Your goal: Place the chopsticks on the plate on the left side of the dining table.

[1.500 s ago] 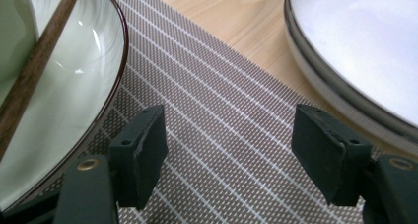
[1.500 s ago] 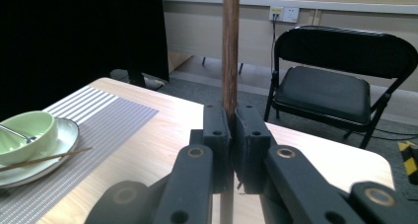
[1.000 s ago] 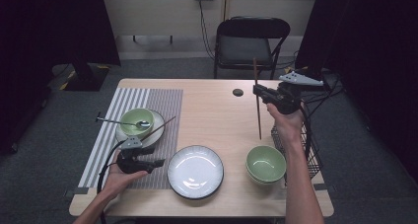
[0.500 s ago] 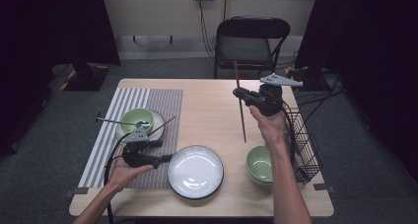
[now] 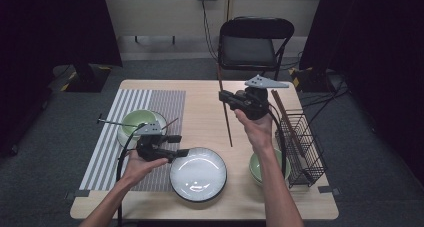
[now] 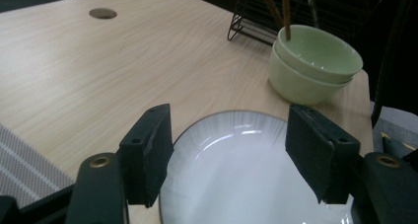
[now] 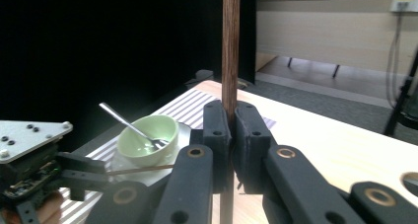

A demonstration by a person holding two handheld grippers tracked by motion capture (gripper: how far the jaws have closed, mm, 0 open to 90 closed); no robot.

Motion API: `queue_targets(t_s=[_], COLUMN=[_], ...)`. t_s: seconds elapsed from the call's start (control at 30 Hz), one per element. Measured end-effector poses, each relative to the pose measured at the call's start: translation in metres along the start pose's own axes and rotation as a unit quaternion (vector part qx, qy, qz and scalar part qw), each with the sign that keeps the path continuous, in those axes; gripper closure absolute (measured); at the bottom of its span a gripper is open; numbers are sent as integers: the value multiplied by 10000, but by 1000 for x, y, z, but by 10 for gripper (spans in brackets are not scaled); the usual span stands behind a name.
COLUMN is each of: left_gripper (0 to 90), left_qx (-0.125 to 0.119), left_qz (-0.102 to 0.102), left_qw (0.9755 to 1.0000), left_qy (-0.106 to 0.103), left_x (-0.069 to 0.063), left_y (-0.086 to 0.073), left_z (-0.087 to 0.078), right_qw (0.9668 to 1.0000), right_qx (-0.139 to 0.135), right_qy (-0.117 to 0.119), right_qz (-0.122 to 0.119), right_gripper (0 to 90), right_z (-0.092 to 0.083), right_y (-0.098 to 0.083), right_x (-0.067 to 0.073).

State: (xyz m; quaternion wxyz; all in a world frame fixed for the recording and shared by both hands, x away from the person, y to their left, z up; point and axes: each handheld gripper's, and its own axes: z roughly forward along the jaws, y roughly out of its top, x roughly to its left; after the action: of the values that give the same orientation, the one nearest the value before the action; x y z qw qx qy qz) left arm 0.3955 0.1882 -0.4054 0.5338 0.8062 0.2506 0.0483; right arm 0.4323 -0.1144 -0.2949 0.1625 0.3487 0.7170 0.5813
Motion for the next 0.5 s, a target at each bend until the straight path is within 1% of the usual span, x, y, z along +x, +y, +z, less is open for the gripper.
queue_targets(t_s=[0.03, 0.17, 0.2, 0.27, 0.37, 0.4, 0.5], left_gripper=[356, 369, 381, 389, 413, 417, 428], left_qx=[-7, -82, -139, -199, -312, -334, -462], left_qz=[-35, 62, 31, 59, -15, 18, 5], left_qw=[10000, 9999, 9998, 9997, 9994, 9993, 9988], left_qy=[-46, -100, -126, -121, -157, -139, -187], left_x=[-1, -5, -6, -8, -9, -9, -8], left_y=[3, 14, 18, 24, 31, 33, 38], left_z=[2, 8, 9, 9, 11, 11, 13], right_qw=[10000, 9998, 9997, 9996, 9991, 9989, 9984], right_qx=[2, -30, -35, -30, -61, -58, -24], right_qy=[46, 180, 230, 294, 422, 458, 557], right_qz=[-13, -26, -27, -10, 3, -21, -43], right_gripper=[847, 848, 848, 848, 848, 848, 848], right_z=[2, 9, 11, 16, 23, 25, 29], right_y=[0, 0, 0, -2, -4, -5, -6], right_x=[4, 14, 16, 22, 30, 33, 40])
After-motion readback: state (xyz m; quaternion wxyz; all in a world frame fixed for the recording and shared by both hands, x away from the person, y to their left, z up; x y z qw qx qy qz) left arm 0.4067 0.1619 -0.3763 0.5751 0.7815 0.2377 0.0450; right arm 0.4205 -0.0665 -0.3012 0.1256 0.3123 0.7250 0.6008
